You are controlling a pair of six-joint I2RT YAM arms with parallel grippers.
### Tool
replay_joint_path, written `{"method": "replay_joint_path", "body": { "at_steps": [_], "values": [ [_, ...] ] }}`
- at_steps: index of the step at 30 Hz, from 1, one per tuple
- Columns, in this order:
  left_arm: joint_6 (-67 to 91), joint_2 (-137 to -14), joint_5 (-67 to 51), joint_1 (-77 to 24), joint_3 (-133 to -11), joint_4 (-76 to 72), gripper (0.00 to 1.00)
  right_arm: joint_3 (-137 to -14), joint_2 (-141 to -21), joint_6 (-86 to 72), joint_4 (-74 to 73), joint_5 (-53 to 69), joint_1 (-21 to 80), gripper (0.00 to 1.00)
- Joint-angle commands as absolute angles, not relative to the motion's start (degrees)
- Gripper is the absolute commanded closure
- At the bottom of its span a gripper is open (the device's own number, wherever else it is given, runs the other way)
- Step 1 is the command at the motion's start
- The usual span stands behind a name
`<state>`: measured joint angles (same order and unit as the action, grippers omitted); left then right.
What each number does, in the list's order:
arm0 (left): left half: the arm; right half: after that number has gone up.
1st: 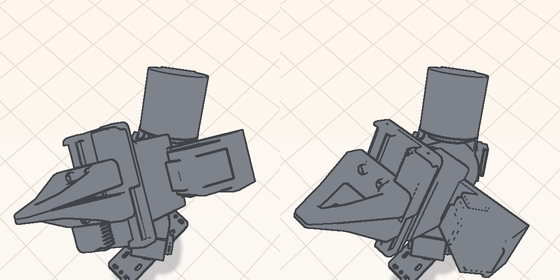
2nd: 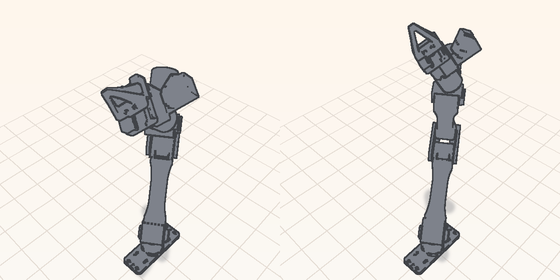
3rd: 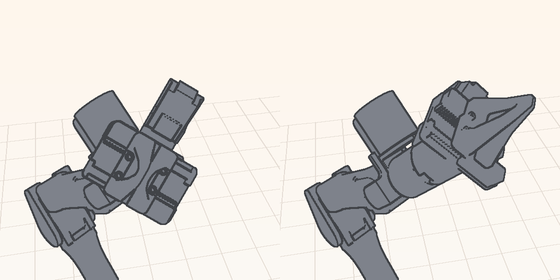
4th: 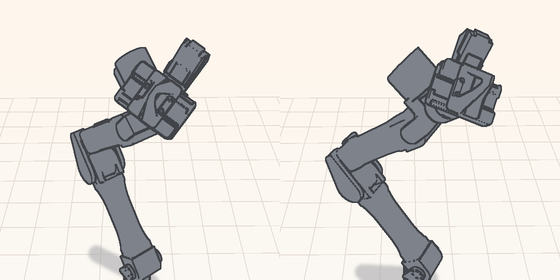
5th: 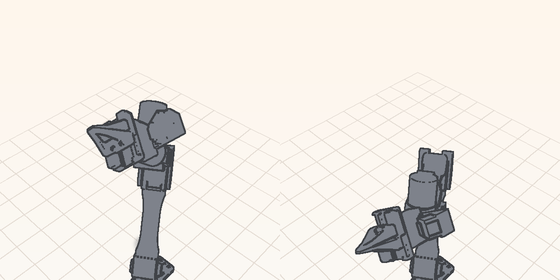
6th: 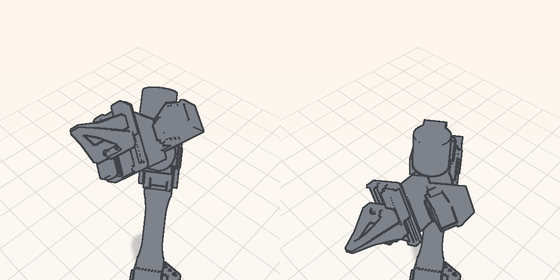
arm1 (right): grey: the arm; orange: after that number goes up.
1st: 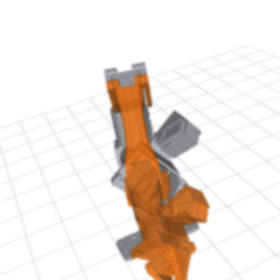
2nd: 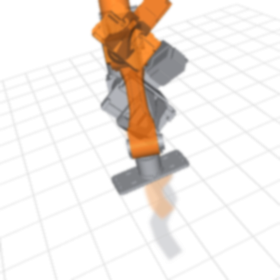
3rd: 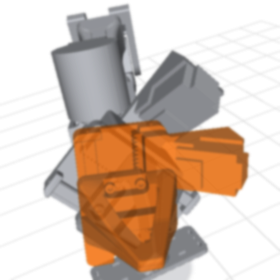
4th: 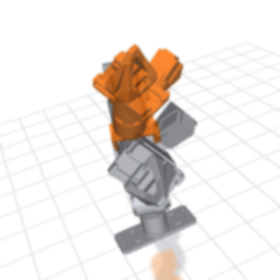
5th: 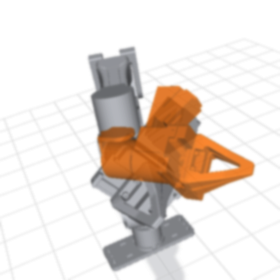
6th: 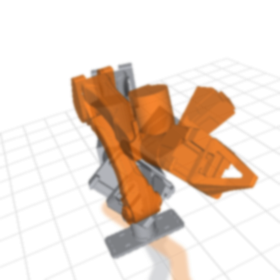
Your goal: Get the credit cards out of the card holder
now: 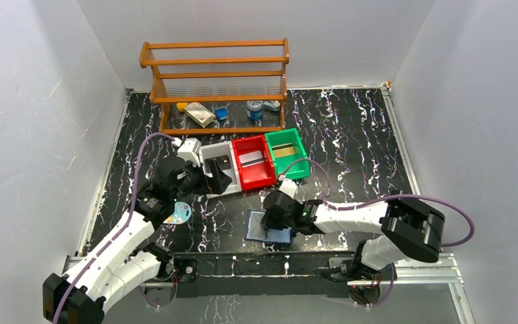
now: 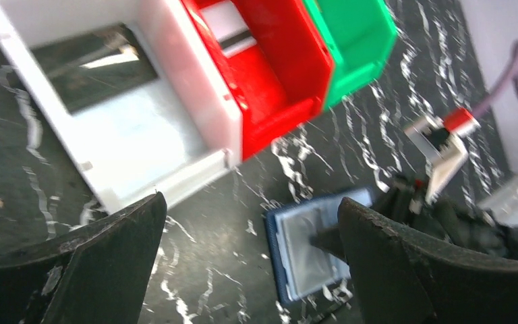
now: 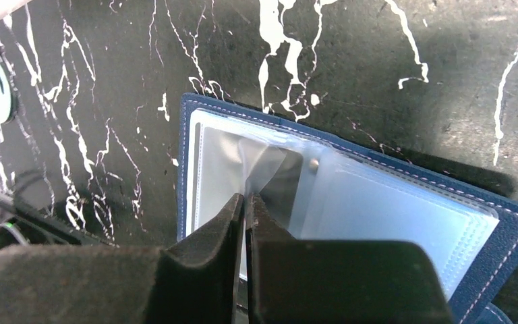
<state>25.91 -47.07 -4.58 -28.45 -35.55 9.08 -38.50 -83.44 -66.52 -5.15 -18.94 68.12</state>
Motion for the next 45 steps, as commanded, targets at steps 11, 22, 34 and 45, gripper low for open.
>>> {"method": "replay_joint_path", "body": {
  "at_steps": [11,22,34,45],
  "values": [
    [30.31,-58.13,-35.21,-29.96,-34.99,3.79,0.02,-21.87,-72.43,-67.68,21.46,-8.93,63.18,0.88],
    [33.23,-64.6,-33.48,-40.06,-32.13,-0.23,0.14,-14.58,-68.39,-70.2,27.48,-8.02,61.35,0.86],
    [37.44,-69.47,-36.16,-42.63,-29.27,-6.53,0.39,-12.86,-67.31,-71.26,28.83,-7.77,60.82,0.86],
    [39.26,-79.36,-36.75,-44.66,-33.19,-8.16,0.52,-11.78,-66.84,-72.23,29.09,-8.16,60.48,0.85]
  ]
}}
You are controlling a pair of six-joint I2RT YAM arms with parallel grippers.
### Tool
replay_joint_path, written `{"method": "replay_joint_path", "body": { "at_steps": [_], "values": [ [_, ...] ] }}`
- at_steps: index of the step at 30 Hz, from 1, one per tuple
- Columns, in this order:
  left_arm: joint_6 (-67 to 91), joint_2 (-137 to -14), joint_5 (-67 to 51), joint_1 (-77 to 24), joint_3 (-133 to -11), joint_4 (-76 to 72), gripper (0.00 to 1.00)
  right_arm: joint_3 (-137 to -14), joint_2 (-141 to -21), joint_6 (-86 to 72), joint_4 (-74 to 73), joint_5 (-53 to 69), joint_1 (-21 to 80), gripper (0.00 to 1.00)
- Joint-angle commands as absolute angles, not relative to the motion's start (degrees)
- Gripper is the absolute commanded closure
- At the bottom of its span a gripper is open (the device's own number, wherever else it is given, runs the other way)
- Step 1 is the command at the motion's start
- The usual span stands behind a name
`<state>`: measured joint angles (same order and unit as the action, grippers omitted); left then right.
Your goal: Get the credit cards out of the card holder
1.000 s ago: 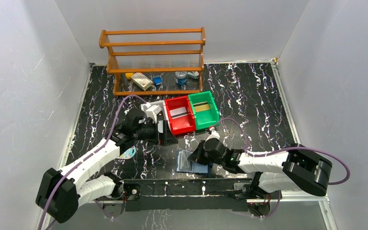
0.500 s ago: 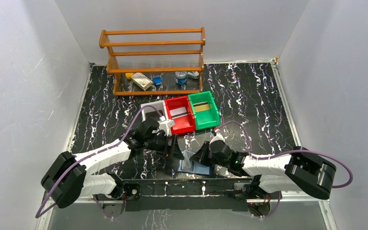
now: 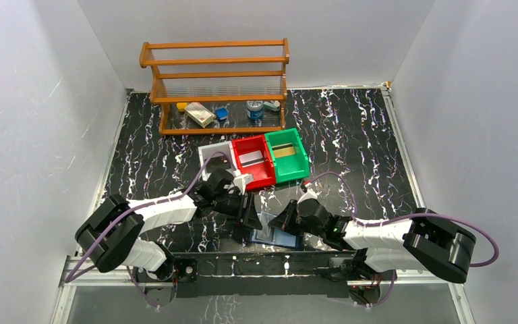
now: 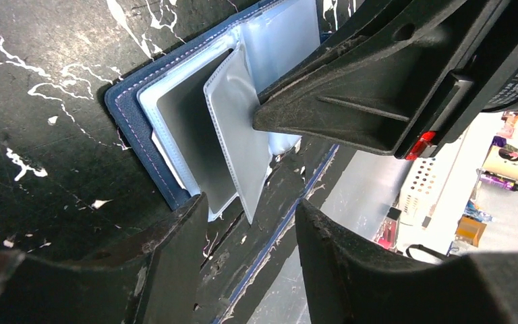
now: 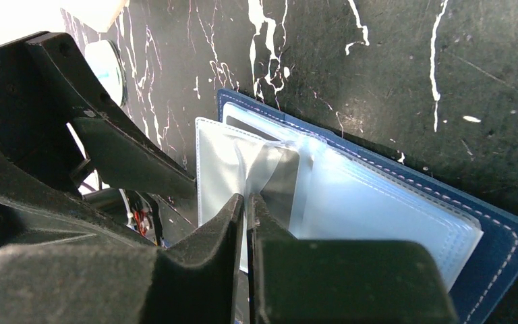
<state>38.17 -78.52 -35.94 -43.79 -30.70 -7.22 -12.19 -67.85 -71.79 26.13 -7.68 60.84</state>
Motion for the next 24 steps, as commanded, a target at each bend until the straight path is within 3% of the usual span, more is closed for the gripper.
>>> {"method": "replay_joint_path", "body": {
  "at_steps": [1,13,20,24],
  "values": [
    [39.44,-79.74,-36.74,-44.91,-33.21,-8.71,0.53,-11.76,-66.76,-72.24,29.09,-8.18,60.43,0.85],
    [39.93,-84.71,-36.1,-46.48,-34.18,-11.65,0.63,-11.36,-66.01,-72.33,29.0,-7.94,60.16,0.84],
    [40.0,-84.99,-35.7,-46.82,-34.69,-12.6,0.93,-11.29,-65.23,-72.33,29.11,-7.44,60.08,0.8],
    [39.41,-83.82,-32.46,-46.84,-34.88,-10.15,1.0,-11.4,-62.79,-72.31,27.84,-7.25,59.94,0.67]
  ]
}}
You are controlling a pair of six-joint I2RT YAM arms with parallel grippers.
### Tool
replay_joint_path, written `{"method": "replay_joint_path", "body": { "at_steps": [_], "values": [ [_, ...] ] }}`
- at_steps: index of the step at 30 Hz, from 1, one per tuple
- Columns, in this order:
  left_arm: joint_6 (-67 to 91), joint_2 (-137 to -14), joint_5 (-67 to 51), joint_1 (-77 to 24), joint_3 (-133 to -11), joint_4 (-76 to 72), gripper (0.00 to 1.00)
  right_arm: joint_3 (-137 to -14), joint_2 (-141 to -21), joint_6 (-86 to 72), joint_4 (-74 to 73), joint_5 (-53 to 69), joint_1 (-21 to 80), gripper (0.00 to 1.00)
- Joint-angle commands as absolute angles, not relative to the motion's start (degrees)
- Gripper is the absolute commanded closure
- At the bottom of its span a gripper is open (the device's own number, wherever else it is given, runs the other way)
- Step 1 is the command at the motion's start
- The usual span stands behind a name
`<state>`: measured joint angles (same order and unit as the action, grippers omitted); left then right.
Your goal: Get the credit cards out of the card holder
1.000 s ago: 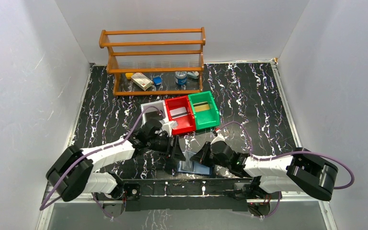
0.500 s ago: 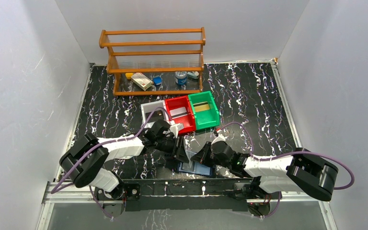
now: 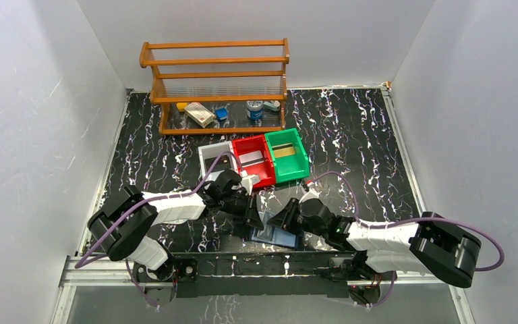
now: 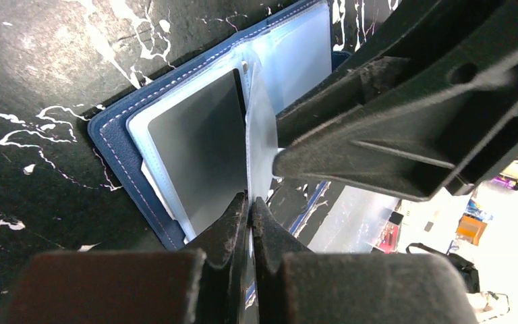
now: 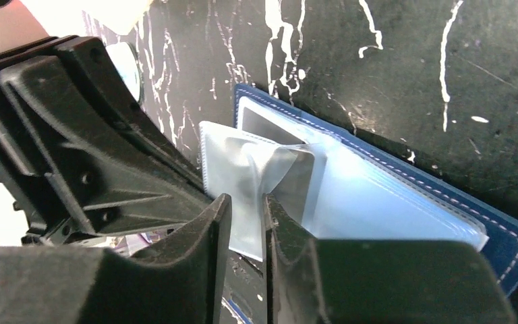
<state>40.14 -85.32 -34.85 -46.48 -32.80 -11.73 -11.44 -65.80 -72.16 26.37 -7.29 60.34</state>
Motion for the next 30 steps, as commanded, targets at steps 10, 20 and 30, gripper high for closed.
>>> {"method": "replay_joint_path", "body": {
  "at_steps": [10,20,30],
  "values": [
    [36.6,-72.55,-15.82,-46.85,-36.41,5.66,1.0,-17.43,-53.06,-71.94,3.15,-14.59,59.9,0.38],
    [29.01,-77.25,-7.08,-48.03,-48.6,25.85,1.0,-18.19,-55.43,-72.36,0.04,-16.3,59.93,0.35],
    [29.12,-86.77,-1.86,-54.18,-56.91,32.5,0.97,-18.12,-62.95,-72.82,6.4,-13.81,59.87,0.43]
  ]
}}
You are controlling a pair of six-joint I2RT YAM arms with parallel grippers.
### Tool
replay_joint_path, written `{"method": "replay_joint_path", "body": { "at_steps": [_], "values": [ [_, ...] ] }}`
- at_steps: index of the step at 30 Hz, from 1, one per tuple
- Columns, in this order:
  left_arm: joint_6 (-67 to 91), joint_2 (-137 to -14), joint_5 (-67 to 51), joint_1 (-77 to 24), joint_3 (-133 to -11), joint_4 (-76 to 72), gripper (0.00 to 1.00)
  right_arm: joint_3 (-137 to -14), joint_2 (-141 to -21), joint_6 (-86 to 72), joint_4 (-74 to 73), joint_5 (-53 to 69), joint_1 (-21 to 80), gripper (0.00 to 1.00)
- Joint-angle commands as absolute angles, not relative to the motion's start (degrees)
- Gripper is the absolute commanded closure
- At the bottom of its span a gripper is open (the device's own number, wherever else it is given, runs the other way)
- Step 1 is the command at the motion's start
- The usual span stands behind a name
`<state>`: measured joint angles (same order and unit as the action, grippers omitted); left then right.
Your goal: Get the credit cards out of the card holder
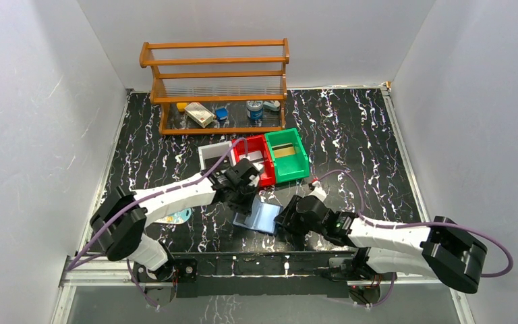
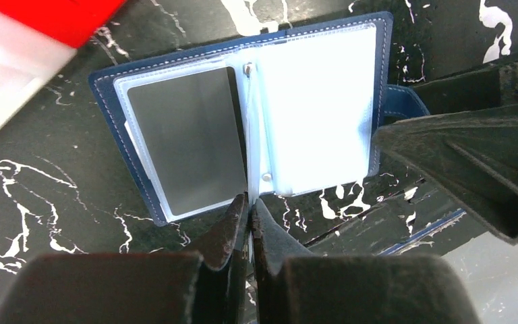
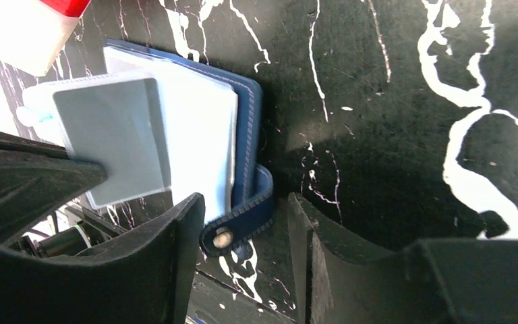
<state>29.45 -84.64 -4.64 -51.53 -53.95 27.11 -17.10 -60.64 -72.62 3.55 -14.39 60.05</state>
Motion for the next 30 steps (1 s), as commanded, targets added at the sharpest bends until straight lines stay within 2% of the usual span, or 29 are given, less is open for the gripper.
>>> {"method": "replay_joint_path", "body": {
  "at_steps": [1,3,7,10,21,26,30],
  "values": [
    [29.68,-87.44,-1.99,-54.66,-57.34,32.36,0.97,-18.17,-63.45,-72.9,6.77,-13.7,59.93,0.44],
    [30.31,-88.59,-1.87,-55.44,-58.51,32.05,0.95,-18.27,-64.18,-73.31,6.81,-13.63,59.89,0.45],
    [30.91,-90.13,-3.48,-55.81,-60.68,31.11,0.76,-18.45,-64.46,-73.47,6.47,-13.46,59.91,0.47],
    [31.26,-91.2,-7.63,-55.96,-60.94,28.4,0.69,-18.14,-63.83,-73.68,6.32,-13.62,59.9,0.47],
    [33.26,-91.01,-20.7,-57.56,-59.03,16.78,0.61,-14.78,-56.95,-77.76,2.58,-17.25,59.91,0.46],
    [32.66,-86.86,-13.7,-57.49,-56.98,17.54,0.6,-13.36,-50.1,-78.49,-0.1,-18.69,59.92,0.46],
    [31.38,-81.08,-3.71,-56.91,-55.44,20.69,0.55,-12.37,-44.99,-77.3,0.02,-18.72,59.94,0.46]
  ]
}}
